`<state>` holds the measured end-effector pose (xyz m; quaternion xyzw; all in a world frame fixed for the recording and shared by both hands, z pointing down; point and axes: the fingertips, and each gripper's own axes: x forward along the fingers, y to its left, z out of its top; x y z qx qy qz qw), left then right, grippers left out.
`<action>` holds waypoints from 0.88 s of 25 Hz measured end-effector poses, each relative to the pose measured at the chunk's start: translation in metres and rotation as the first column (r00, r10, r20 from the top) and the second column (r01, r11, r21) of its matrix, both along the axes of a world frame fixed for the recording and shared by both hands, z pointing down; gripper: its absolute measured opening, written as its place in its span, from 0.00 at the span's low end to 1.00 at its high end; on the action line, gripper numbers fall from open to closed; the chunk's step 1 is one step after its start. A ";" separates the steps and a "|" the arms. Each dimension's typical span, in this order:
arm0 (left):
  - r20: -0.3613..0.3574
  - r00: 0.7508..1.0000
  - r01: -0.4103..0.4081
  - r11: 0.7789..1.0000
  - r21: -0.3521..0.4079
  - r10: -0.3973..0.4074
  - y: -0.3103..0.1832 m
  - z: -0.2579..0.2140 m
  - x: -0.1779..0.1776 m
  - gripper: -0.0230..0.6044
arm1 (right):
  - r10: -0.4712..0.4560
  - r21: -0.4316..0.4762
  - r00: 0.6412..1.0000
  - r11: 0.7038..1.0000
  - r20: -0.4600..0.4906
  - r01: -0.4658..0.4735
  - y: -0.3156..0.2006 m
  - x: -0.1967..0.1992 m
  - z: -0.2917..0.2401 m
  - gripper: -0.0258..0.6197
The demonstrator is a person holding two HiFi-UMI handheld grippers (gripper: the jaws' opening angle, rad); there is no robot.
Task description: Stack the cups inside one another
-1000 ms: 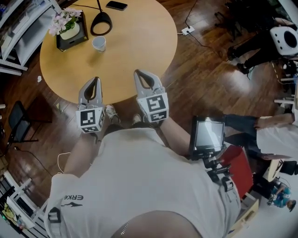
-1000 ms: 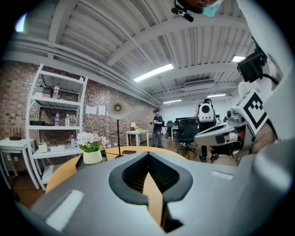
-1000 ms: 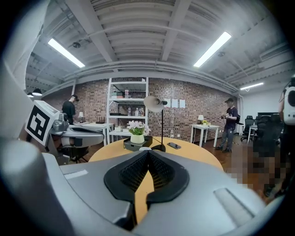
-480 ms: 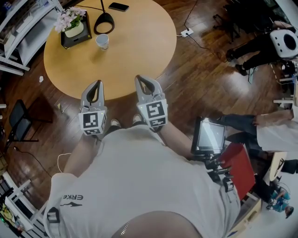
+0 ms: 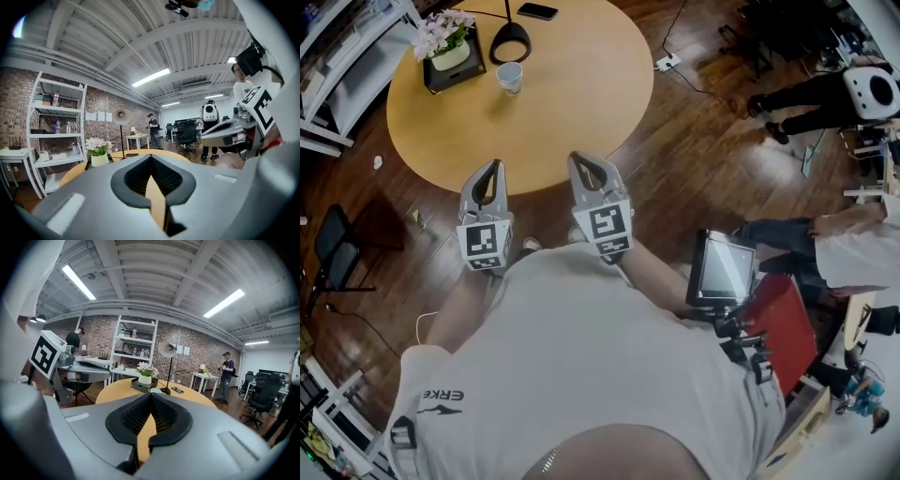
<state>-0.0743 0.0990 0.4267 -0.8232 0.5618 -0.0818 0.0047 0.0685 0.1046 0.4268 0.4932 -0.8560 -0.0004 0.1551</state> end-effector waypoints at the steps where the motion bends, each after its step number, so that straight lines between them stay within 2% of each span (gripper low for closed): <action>1: 0.000 1.000 -0.003 1.000 -0.002 0.003 0.000 0.001 0.000 0.04 | 0.002 -0.002 1.000 1.000 0.003 -0.002 0.001 -0.001 0.000 0.06; 10: 0.004 0.999 -0.049 0.999 0.003 0.049 0.000 -0.002 0.009 0.04 | 0.009 -0.009 1.000 1.000 0.017 -0.009 0.006 -0.004 0.000 0.06; 22: -0.003 0.998 -0.067 0.998 0.001 0.067 -0.003 0.001 0.019 0.04 | 0.012 -0.009 1.000 1.000 -0.007 -0.012 0.003 0.001 0.003 0.06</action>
